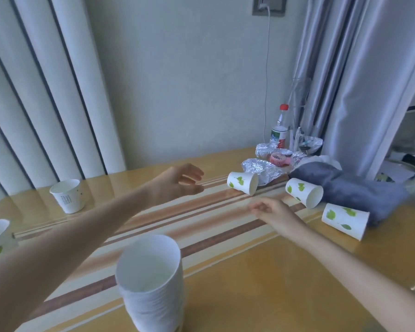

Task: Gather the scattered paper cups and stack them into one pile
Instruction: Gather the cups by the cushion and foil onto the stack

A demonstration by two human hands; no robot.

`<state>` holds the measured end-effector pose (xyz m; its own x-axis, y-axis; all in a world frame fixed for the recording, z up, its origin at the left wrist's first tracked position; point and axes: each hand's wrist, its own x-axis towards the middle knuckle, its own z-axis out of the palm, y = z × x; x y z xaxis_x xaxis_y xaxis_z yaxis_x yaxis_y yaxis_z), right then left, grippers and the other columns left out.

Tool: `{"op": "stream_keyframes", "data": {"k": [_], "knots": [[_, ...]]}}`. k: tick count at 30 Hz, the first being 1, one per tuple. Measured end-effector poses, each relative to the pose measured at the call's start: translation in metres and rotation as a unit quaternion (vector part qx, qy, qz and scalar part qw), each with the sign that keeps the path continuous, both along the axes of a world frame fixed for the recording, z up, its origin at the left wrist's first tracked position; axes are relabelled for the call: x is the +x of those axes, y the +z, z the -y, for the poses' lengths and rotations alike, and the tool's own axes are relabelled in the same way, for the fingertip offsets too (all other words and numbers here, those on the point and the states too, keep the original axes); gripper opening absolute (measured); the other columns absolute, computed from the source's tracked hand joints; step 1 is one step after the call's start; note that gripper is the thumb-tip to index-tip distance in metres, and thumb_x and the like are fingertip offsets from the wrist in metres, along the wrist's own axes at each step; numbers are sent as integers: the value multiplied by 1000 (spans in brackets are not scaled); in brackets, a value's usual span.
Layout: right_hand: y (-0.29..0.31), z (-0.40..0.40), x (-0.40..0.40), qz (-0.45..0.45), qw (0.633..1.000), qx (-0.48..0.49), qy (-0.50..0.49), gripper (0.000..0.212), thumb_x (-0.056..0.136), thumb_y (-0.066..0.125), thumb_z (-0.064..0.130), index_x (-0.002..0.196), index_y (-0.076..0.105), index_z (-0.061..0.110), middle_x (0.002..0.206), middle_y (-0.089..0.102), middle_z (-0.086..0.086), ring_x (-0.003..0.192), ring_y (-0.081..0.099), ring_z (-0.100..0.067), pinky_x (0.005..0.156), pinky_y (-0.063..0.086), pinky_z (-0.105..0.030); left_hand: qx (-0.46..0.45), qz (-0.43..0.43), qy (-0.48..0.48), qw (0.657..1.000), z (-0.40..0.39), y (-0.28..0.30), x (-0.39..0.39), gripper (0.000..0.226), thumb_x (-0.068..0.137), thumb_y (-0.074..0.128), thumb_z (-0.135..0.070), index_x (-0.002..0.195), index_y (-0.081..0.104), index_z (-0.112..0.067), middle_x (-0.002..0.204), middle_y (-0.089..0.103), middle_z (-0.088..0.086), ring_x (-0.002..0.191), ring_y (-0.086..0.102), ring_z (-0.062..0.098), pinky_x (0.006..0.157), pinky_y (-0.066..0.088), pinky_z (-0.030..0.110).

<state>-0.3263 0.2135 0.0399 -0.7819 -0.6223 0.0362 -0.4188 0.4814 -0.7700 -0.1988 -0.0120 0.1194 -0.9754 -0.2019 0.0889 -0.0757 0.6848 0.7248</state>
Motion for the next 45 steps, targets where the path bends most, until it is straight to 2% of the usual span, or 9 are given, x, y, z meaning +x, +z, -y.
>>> {"op": "stream_keyframes", "data": {"k": [7, 11, 16, 19, 27, 34, 37, 41, 45], "knots": [[11, -35, -68, -66, 990, 19, -126, 19, 89, 52, 11, 103, 65, 10, 97, 60, 2, 95, 54, -16, 73, 33, -20, -117, 11, -105, 988, -32, -1, -102, 53, 83, 67, -22, 130, 45, -16, 123, 49, -4, 111, 49, 10, 80, 39, 10], [1, -48, -110, -144, 954, 140, -225, 39, 82, 58, 15, 120, 58, 9, 122, 55, -16, 113, 51, -35, 90, 43, -35, -177, 27, -159, 971, -33, -31, -138, 63, 76, 68, -31, 132, 43, -20, 130, 47, 3, 117, 51, 20, 102, 39, 33], [-19, -47, -136, -153, 905, 304, -257, 71, 79, 62, 44, 134, 33, 10, 136, 45, -16, 125, 42, -34, 96, 37, -37, -243, 31, -167, 955, -28, -59, -176, 77, 81, 67, -26, 145, 26, -16, 152, 29, 6, 138, 32, 22, 109, 26, 28], [-28, -41, -139, -165, 883, 338, -281, 74, 76, 65, 38, 134, 30, 8, 133, 46, -17, 123, 43, -33, 99, 35, -38, -289, 62, -147, 944, -20, -75, -196, 85, 82, 66, -31, 148, 13, -21, 158, 17, 5, 144, 20, 24, 115, 20, 36], [-27, -15, -112, -118, 943, 174, -259, 67, 74, 66, 32, 128, 32, 11, 115, 33, -10, 101, 53, -36, 72, 37, -29, -316, 84, -145, 934, -13, -98, -215, 83, 83, 64, -31, 149, 15, -19, 153, 25, 7, 138, 29, 27, 112, 26, 40], [-20, -15, -97, -79, 955, 119, -260, 67, 78, 60, 43, 129, 29, 14, 127, 38, -9, 114, 46, -34, 76, 36, -33, -466, 6, -73, 882, -21, -103, -210, 67, 76, 68, -37, 133, 37, -20, 130, 42, 9, 117, 45, 28, 95, 38, 38], [-7, -14, -91, -97, 959, 129, -234, 69, 80, 58, 45, 137, 28, 22, 131, 35, -8, 121, 44, -31, 78, 35, -32, -385, 5, -52, 922, -16, -92, -200, 67, 74, 69, -41, 130, 37, -20, 126, 53, 5, 114, 50, 28, 93, 37, 37], [24, -5, -79, -95, 978, 30, -181, 79, 77, 64, 38, 144, 23, 27, 137, 36, -6, 128, 40, -25, 96, 38, -34, -113, 6, -5, 994, -1, -56, -169, 70, 71, 76, -36, 125, 36, -18, 119, 57, 7, 106, 54, 28, 89, 46, 39], [55, 17, -54, -55, 985, -45, -157, 84, 61, 74, 38, 133, 34, 19, 134, 46, -1, 121, 48, -23, 100, 42, -45, 20, -48, 38, 998, 3, -10, -110, 68, 75, 75, -26, 128, 35, -11, 114, 53, 2, 99, 54, 20, 82, 43, 29]]}}
